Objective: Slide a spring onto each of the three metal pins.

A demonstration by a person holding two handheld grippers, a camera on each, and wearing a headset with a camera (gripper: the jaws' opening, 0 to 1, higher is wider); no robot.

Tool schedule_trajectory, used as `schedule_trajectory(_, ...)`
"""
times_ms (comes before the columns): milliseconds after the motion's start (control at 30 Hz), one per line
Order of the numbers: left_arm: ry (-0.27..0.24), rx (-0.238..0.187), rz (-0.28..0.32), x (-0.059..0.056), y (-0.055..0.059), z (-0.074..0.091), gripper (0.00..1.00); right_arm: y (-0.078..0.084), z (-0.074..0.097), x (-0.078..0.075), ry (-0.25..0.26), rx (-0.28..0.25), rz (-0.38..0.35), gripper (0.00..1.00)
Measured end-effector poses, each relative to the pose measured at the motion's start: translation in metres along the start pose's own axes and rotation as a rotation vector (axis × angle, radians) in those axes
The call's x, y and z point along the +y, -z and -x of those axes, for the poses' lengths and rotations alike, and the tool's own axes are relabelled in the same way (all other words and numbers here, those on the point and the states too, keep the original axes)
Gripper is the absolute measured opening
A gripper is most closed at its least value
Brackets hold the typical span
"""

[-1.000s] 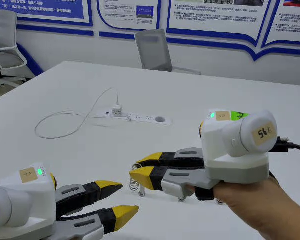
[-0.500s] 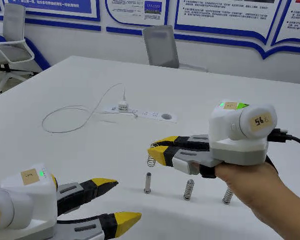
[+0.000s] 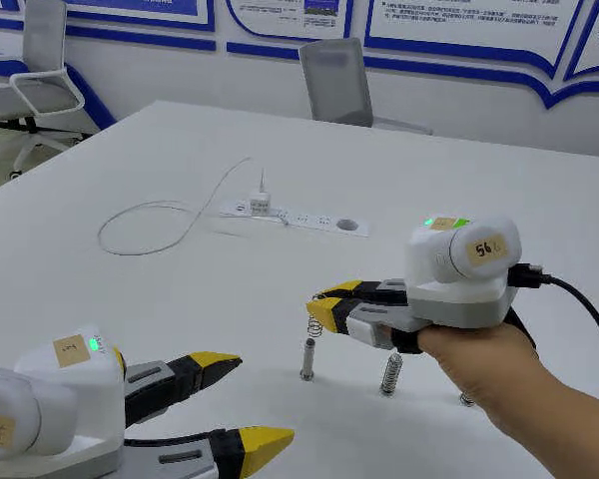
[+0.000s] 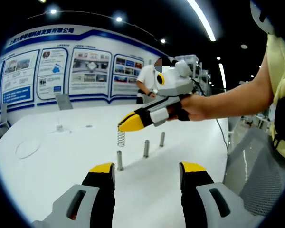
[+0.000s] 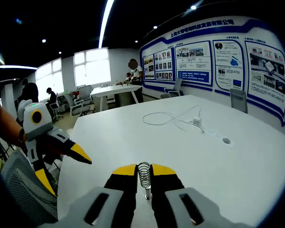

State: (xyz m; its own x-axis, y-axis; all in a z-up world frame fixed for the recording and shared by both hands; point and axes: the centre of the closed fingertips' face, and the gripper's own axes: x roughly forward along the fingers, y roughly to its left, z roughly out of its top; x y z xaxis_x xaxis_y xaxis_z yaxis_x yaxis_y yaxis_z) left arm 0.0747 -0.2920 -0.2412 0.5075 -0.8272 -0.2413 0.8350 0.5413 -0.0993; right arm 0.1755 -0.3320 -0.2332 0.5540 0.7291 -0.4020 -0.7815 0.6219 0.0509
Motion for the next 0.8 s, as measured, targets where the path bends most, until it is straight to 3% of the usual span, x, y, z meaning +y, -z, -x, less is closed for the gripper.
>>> schedule_trajectory(800,-0.005,0.019,0.015,0.005,0.007,-0.001,0.57,0.032,-0.018,-0.002,0.001,0.052,0.013,0.12)
